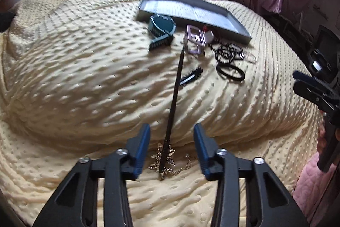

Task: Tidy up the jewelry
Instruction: 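Grasp the black hair stick with the left tool while the right tool grasps the black hair tie, then carry both held items into the gray tray and open both tools, then withdraw both tools from the tray toward the remaining jewelry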

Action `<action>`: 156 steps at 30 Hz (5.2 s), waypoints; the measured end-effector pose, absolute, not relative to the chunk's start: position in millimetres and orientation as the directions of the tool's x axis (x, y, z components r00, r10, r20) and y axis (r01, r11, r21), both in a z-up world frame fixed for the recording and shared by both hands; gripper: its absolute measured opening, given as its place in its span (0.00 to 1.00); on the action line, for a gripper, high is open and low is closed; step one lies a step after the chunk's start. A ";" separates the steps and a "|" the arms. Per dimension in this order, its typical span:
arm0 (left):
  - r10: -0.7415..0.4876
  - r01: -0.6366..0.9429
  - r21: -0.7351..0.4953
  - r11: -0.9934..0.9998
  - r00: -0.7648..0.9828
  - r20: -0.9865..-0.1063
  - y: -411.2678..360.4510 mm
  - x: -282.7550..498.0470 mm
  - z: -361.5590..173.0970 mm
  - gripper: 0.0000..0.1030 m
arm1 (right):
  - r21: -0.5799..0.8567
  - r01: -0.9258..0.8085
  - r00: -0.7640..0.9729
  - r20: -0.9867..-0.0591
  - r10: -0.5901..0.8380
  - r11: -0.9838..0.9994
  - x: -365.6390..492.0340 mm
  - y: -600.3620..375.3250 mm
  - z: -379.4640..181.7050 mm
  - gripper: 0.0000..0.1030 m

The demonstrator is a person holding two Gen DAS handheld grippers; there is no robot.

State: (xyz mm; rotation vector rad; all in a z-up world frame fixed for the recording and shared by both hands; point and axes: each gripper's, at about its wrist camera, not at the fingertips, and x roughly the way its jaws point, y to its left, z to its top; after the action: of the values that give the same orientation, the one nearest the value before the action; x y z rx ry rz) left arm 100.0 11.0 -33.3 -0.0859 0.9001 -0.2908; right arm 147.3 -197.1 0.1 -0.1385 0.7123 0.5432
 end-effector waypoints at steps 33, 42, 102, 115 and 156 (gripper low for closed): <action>-0.382 0.122 -0.378 0.918 0.534 -0.754 25.3 153.3 -48.7 0.03 | 0.053 -0.597 0.527 -0.726 0.442 0.800 210.0 -150.9 -56.3 0.16; -0.417 0.178 -0.392 0.902 0.589 -0.692 9.7 138.9 -9.7 0.03 | 0.118 -0.602 0.546 -0.662 0.514 0.790 196.0 -160.7 -32.9 0.09; -0.424 0.217 -0.436 0.873 0.778 -0.463 -25.9 346.8 53.9 0.95 | 0.179 -0.357 0.785 -0.474 0.398 0.917 298.9 -262.9 46.0 1.00; -0.347 0.243 -0.294 0.924 0.856 -0.383 -15.3 190.2 71.5 0.98 | 0.117 -0.321 0.855 -0.390 0.341 0.940 168.8 -253.4 67.4 1.00; -0.227 0.209 -0.106 0.972 0.737 -0.637 -14.3 99.5 -15.7 0.98 | 0.050 -0.337 0.708 -0.644 0.288 0.940 122.3 -241.8 1.6 1.00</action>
State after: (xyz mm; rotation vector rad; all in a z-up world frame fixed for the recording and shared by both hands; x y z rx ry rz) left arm 99.5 -14.3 -15.7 -0.0277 0.7029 -0.2396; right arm 122.3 -241.8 1.6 -0.0737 0.7024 0.3476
